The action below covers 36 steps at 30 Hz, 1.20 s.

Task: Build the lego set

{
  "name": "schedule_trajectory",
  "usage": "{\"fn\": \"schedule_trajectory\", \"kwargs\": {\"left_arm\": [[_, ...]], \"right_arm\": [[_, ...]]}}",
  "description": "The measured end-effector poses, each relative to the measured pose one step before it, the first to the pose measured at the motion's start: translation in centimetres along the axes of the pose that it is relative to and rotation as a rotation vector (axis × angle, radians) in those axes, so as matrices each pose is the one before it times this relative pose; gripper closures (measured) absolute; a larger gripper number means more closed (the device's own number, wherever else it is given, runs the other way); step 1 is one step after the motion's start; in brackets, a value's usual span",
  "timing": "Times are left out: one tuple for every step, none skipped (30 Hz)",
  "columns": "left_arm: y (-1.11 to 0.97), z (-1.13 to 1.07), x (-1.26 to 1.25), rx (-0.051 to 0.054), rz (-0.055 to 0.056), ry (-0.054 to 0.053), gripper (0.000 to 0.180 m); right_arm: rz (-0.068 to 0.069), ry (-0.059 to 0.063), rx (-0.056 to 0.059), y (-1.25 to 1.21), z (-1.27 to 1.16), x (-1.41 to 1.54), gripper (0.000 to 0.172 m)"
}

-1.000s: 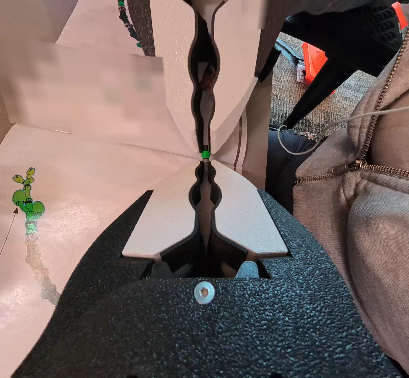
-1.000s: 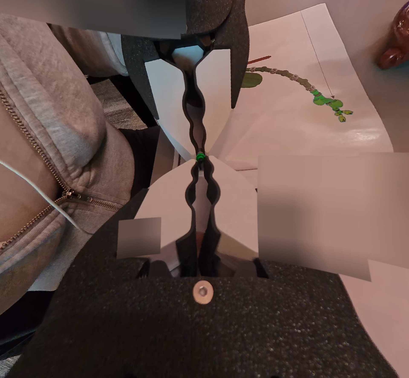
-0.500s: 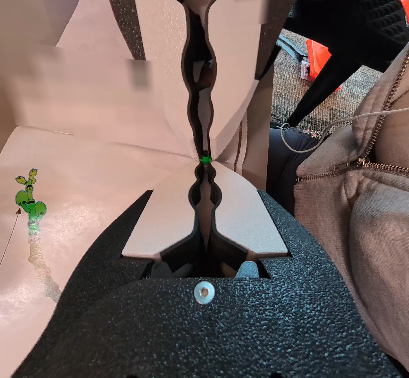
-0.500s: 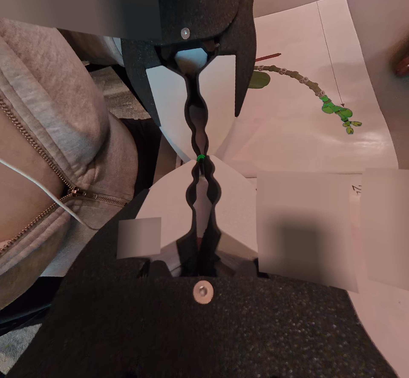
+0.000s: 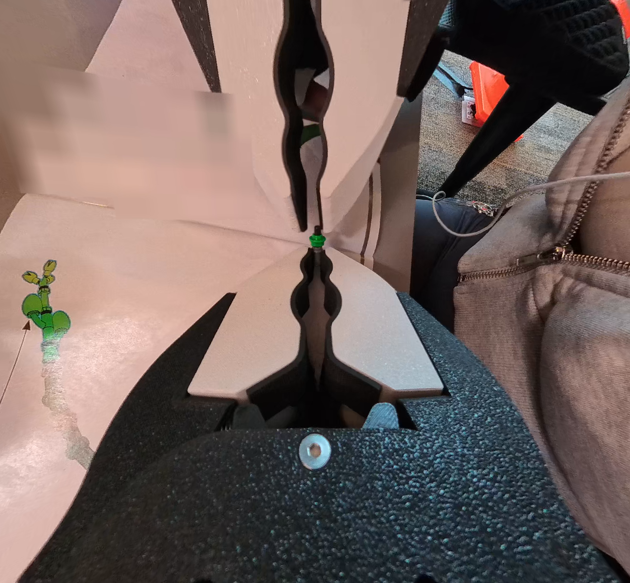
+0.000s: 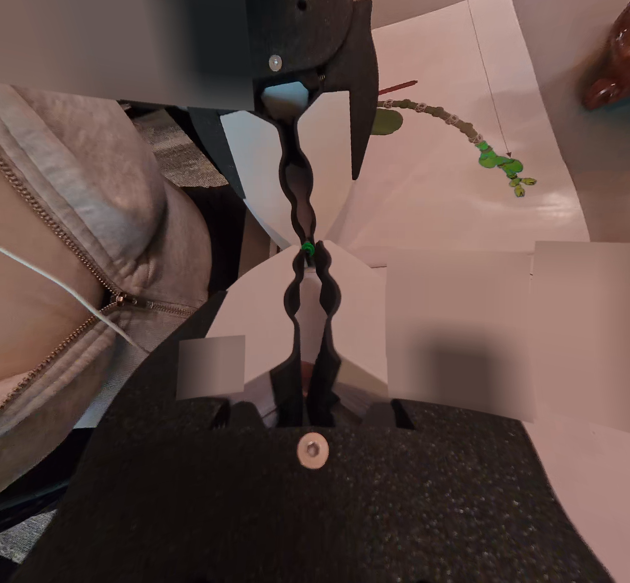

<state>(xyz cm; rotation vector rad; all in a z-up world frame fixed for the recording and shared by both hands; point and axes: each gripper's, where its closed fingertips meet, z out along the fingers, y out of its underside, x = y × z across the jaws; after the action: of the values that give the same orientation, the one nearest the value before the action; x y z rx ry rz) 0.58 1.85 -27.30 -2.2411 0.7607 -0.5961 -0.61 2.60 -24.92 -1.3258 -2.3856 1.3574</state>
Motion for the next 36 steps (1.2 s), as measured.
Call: {"fn": "schedule_trajectory", "kwargs": {"left_arm": [[0.01,-0.008,-0.001,0.0001,0.0007,-0.0007,0.178],[-0.006,-0.028,0.0,0.0003,-0.0003,0.0001,0.178],[0.01,-0.006,-0.018,0.0001,-0.0008,0.0005,0.178],[-0.023,-0.003,0.011,0.0,-0.0005,0.0003,0.178],[-0.023,0.023,0.002,0.0003,-0.0004,-0.0001,0.178],[0.002,-0.027,-0.033,-0.0001,-0.0001,0.0,0.178],[0.019,-0.005,-0.005,-0.0002,0.0001,-0.0001,0.178],[0.015,0.038,-0.013,-0.0001,0.0023,-0.002,0.178],[0.01,0.028,0.009,-0.0002,0.0037,-0.0031,0.178],[0.005,-0.01,0.001,-0.0001,0.0018,-0.0017,0.178],[0.01,-0.004,0.007,-0.0001,0.0006,-0.0007,0.178],[0.016,0.031,-0.006,-0.0001,0.0008,-0.0007,0.178],[-0.004,0.022,-0.02,-0.0002,0.0014,-0.0012,0.178],[0.003,0.01,-0.022,-0.0001,0.0006,-0.0007,0.178],[-0.001,0.028,-0.011,0.0,0.0,-0.0001,0.178],[-0.011,-0.013,0.016,-0.0001,0.0,-0.0001,0.178],[0.003,0.001,0.004,-0.0001,0.0005,-0.0005,0.178],[0.005,-0.004,0.018,0.0001,-0.001,0.0003,0.178],[-0.021,-0.039,0.008,0.0,-0.0009,0.0007,0.178],[-0.005,-0.042,-0.008,0.0,0.0,0.0001,0.178],[-0.012,0.009,-0.011,0.0,-0.0003,0.0001,0.178],[0.016,0.031,0.004,-0.0001,0.0001,-0.0004,0.178],[0.012,0.031,-0.002,0.0001,-0.0002,0.0001,0.178],[0.009,0.02,0.009,0.0002,-0.0005,0.0002,0.178],[0.019,-0.009,-0.002,0.0001,-0.0003,0.0004,0.178],[0.003,0.0,-0.016,0.0002,-0.0011,0.001,0.178],[-0.002,-0.008,-0.018,0.0,-0.0008,0.0009,0.178],[0.001,0.005,-0.03,0.0001,-0.0001,-0.0001,0.178],[-0.015,-0.004,0.027,0.0002,0.0006,-0.0006,0.178],[0.008,-0.041,0.015,0.0,-0.0012,0.0009,0.178],[-0.009,-0.027,0.01,-0.0001,-0.0019,0.0016,0.178],[0.004,0.012,0.006,0.0,0.0001,0.0001,0.178],[-0.013,-0.03,0.015,0.0,-0.0005,0.0005,0.178],[0.01,0.034,-0.033,0.0002,-0.0007,0.0008,0.178],[0.001,0.033,-0.038,0.0001,0.0,0.0002,0.178],[0.0,0.012,-0.01,0.0001,0.0002,0.0,0.178]], "right_arm": [[0.0089,-0.01,0.0008,0.011,0.048,-0.106,0.165],[0.0024,-0.0018,-0.0069,0.127,0.072,-0.009,0.166],[-0.0089,0.0006,-0.0105,0.208,0.115,-0.041,0.168],[-0.0069,0.0071,-0.0023,0.07,0.135,0.043,0.168],[-0.0005,-0.0002,0.0032,-0.052,-0.002,0.009,0.168],[0.002,-0.0015,0.0017,-0.011,-0.004,0.004,0.169],[-0.0014,0.0014,-0.0002,0.036,0.023,-0.002,0.169],[-0.0039,0.0014,-0.0043,0.038,0.005,-0.013,0.169],[-0.0056,0.0015,-0.0086,0.018,0.008,-0.053,0.169],[-0.0081,0.0039,-0.0129,0.022,0.005,-0.044,0.169],[-0.0106,0.0067,-0.0148,0.042,-0.008,-0.025,0.17],[-0.0067,0.0059,-0.0135,0.016,0.021,0.042,0.17],[-0.0053,0.0054,-0.0125,0.033,0.005,-0.007,0.17],[-0.0023,0.0041,-0.008,0.01,0.013,-0.009,0.17],[-0.001,0.003,-0.0045,0.01,0.016,0.013,0.17],[-0.0005,0.0012,-0.002,0.0,0.019,0.003,0.17],[0.0009,0.0003,-0.003,0.001,0.011,0.015,0.17],[0.0011,0.0018,-0.0058,0.004,0.006,0.004,0.17],[-0.007,0.0062,-0.0068,0.005,0.007,0.009,0.17],[-0.0043,0.0064,-0.0087,0.009,0.004,0.011,0.17],[-0.002,0.0042,-0.0082,0.001,0.01,-0.005,0.17],[-0.0034,0.0028,-0.0053,0.004,0.002,0.001,0.17],[-0.0006,0.0016,-0.0022,-0.013,0.02,-0.008,0.17],[0.0005,0.001,0.0013,-0.001,0.007,0.013,0.17],[0.0056,-0.0003,0.0009,0.012,0.026,0.0,0.17],[0.0057,0.0002,-0.0005,0.0,0.016,0.006,0.17],[-0.003,0.0036,-0.0011,-0.007,-0.003,0.028,0.17],[-0.0023,0.0039,-0.0027,0.007,0.004,-0.01,0.17],[-0.0023,0.002,-0.0022,-0.026,0.013,-0.017,0.17],[0.0038,-0.0013,-0.0024,-0.001,0.007,0.017,0.17],[0.0063,-0.0016,-0.0007,-0.017,0.008,0.01,0.17],[0.0003,0.0029,0.0022,0.005,0.025,0.001,0.17],[0.0032,0.0036,0.0022,0.007,-0.003,-0.021,0.17],[0.0019,0.0043,-0.0003,0.02,0.01,0.003,0.17],[-0.0037,0.0046,-0.0008,-0.007,0.014,-0.011,0.17],[-0.0026,0.0014,-0.0015,0.012,0.007,0.0,0.17]]}}
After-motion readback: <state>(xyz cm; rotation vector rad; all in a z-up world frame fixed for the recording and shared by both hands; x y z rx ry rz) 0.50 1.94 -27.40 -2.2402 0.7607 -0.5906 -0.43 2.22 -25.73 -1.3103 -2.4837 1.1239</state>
